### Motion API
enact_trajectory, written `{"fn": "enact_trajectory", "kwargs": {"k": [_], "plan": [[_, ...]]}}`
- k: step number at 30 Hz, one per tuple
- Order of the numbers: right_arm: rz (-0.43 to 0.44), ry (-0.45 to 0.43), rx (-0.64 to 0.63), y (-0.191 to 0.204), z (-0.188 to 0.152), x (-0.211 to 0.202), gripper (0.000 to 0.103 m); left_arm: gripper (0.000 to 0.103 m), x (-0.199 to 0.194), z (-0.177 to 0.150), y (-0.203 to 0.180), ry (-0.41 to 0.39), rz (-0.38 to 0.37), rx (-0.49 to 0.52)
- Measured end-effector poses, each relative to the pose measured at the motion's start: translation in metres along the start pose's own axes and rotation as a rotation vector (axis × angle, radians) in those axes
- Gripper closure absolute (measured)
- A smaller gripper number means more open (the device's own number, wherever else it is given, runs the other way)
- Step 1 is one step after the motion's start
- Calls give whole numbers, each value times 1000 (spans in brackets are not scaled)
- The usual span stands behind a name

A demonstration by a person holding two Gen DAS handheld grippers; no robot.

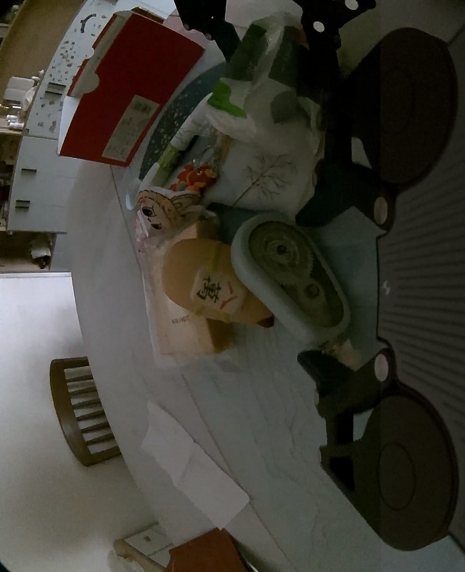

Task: Organize objects
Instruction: 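Grasp the white plastic bag with right gripper while left gripper grasps the white tape roller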

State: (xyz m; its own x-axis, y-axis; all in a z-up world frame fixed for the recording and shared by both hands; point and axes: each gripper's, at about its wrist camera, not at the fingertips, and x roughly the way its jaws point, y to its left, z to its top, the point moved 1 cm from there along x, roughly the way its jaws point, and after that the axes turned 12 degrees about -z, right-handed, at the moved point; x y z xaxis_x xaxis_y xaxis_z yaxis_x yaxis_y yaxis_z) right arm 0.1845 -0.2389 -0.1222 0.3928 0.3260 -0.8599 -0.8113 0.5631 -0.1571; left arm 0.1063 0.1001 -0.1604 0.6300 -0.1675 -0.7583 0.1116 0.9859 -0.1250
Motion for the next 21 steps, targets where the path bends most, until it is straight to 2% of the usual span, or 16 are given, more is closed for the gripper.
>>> {"fn": "enact_trajectory", "kwargs": {"k": [1,2,5,6,7,8,13,15,21], "plan": [[5,-2,2,0,-1,-2,24,53,-1,0,-1,-2,-5,-6],[8,-6,5,0,-1,-3,24,60,-3,0,-2,-1,-10,-16],[9,-14,14,-1,-3,-8,30,67,-5,-1,-8,7,12,-8],[9,-13,20,-1,-3,-9,43,70,-6,-2,-9,8,14,-5],[12,-10,25,-2,-4,-10,49,73,-7,-3,-11,8,18,-8],[14,-12,31,-3,-5,-12,51,76,-8,-3,-12,9,20,-15],[13,-25,65,-9,-9,-16,71,83,-16,-7,-22,5,16,-32],[12,-37,74,-10,-10,-20,76,85,-18,-7,-26,8,11,-41],[32,-82,80,-14,-18,-38,79,89,-29,-8,-41,-5,-4,-83]]}}
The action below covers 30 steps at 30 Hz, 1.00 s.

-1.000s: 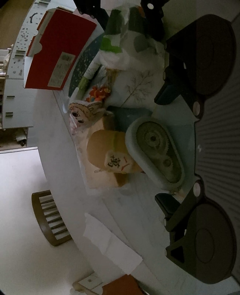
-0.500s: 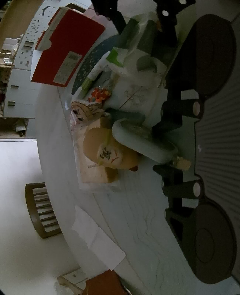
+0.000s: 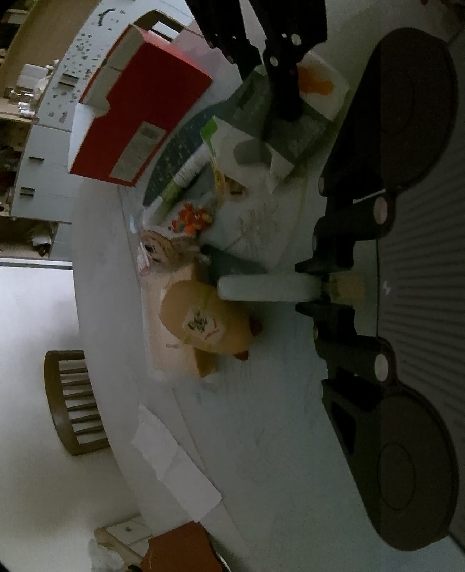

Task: Organize objects
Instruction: 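Grasp the white plastic bag with right gripper while left gripper grasps the white tape roller, then carry the plastic bag and tape roller with both grippers into the shoebox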

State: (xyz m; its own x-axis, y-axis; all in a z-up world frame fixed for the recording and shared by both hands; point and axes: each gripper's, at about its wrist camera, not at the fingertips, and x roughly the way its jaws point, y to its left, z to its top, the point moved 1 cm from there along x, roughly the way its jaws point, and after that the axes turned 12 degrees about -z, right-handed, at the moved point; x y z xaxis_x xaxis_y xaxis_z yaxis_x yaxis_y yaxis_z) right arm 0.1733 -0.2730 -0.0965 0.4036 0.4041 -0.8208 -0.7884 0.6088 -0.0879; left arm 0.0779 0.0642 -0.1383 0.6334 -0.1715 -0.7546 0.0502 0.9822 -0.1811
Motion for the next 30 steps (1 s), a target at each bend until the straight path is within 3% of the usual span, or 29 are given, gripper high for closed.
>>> {"fn": "enact_trajectory", "kwargs": {"k": [13,30], "plan": [[6,-77,67,-37,-3,-42,80,88,-20,9,-45,-35,-65,-38],[-67,-197,91,-126,8,-97,80,88,-30,86,-138,-159,-169,68]]}}
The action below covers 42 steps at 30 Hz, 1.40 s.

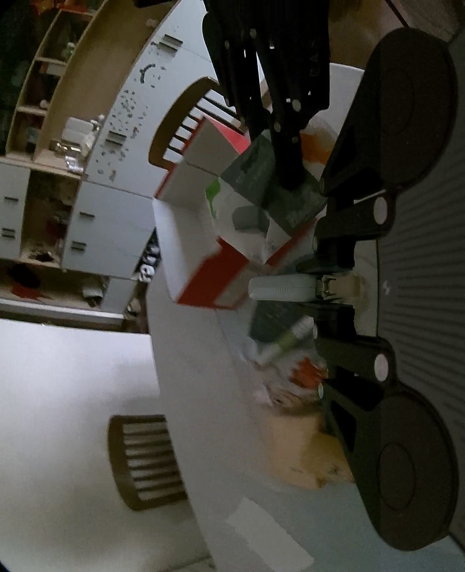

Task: Organize objects
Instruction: 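Carry the plastic bag and tape roller with both grippers into the shoebox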

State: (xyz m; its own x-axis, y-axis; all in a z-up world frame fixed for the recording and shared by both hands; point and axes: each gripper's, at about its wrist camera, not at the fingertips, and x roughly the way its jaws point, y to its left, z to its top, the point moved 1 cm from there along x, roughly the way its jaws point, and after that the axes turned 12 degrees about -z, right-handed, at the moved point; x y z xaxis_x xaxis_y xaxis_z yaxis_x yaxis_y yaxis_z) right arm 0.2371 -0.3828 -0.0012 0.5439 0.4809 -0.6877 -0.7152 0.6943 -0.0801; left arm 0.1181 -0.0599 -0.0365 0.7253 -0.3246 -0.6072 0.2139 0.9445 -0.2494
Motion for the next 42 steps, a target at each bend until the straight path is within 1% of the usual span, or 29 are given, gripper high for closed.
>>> {"fn": "enact_trajectory", "kwargs": {"k": [7,15,19,25,32,38,42], "plan": [[-33,-26,32,-55,9,2,80,88,31,33,-33,-27,-13,30],[-82,-30,46,-116,16,16,80,88,80,64,-69,-27,-10,62],[-107,-20,37,-142,19,28,80,88,104,78,-85,-20,-9,75],[-119,20,29,-174,17,52,80,88,146,92,-102,15,10,75],[-93,84,42,-197,14,86,80,88,195,98,-115,84,46,78],[-77,122,19,-202,14,113,80,88,229,97,-120,143,78,92],[-74,158,15,-205,9,128,80,88,247,97,-116,183,103,92]]}}
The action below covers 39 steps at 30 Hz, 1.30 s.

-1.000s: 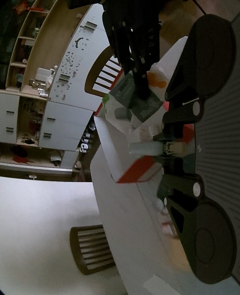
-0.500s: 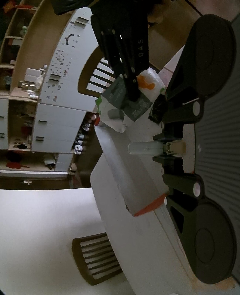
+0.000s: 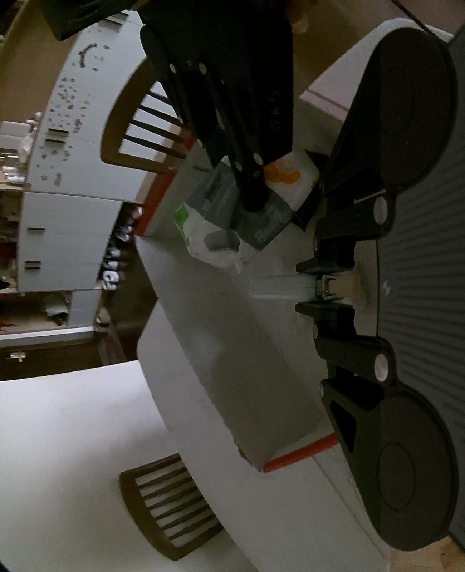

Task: Organize objects
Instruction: 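Carry the plastic bag and tape roller with both grippers into the shoebox, then open both grippers to release the plastic bag and tape roller in the box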

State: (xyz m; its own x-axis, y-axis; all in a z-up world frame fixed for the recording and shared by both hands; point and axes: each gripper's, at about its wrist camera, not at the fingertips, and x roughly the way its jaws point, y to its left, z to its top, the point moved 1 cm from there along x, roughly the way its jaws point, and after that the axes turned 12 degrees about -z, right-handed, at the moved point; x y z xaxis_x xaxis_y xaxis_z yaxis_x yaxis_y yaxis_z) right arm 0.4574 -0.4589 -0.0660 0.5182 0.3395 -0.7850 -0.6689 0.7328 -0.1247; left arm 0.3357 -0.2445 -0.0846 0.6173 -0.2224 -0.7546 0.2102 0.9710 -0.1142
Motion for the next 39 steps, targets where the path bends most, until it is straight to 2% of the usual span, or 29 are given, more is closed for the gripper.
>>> {"fn": "enact_trajectory", "kwargs": {"k": [8,18,22,31,33,34,36,37,39], "plan": [[19,44,-18,-2,-3,18,79,88,22,2,7,57,25,-26],[14,101,-26,2,-3,34,79,88,35,0,17,135,11,-80],[16,99,-16,1,-3,33,78,88,38,-4,19,169,13,-91],[23,102,-25,0,-8,24,69,88,30,1,16,136,10,-109],[24,104,-30,0,-9,22,68,82,26,0,14,126,3,-104],[25,103,-30,0,-9,20,66,74,23,-1,15,119,-1,-101],[29,100,-27,-1,-10,16,62,49,19,-3,14,106,-4,-98],[29,99,-26,-1,-11,13,54,33,16,-2,13,97,-5,-97],[27,79,-28,-1,-12,7,42,32,10,-3,12,78,-1,-90]]}}
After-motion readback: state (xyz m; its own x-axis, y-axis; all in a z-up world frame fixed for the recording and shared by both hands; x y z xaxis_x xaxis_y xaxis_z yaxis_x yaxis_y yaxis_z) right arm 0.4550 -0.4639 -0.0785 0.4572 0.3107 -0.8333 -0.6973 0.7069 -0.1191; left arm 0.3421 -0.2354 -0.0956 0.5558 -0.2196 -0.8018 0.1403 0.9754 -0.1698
